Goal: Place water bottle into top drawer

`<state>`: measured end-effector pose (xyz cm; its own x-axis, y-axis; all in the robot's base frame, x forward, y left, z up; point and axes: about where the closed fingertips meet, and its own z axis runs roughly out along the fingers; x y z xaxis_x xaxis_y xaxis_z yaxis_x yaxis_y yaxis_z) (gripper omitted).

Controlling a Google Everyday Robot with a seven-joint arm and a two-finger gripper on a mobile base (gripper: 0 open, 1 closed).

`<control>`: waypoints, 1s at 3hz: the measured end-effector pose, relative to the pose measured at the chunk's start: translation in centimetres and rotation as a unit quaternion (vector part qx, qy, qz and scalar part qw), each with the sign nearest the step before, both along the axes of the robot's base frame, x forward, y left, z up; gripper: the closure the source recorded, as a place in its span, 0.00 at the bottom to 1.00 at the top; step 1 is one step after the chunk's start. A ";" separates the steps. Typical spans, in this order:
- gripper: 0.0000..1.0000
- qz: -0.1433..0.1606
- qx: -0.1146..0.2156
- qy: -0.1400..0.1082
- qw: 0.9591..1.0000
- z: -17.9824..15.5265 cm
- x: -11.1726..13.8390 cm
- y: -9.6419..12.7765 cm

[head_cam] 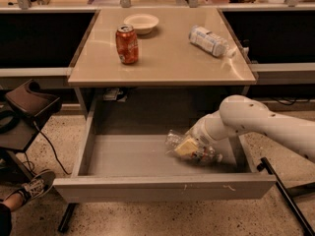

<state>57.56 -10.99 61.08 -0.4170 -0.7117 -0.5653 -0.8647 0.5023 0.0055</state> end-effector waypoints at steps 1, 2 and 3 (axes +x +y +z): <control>0.35 0.000 0.000 0.000 1.000 0.0 0.0 0.0; 0.12 0.000 0.000 0.000 1.000 0.0 0.0 0.0; 0.00 0.000 0.000 0.000 1.000 0.0 0.0 0.0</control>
Offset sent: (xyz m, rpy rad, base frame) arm 0.0000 0.0000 0.0000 0.0000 0.0000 0.0000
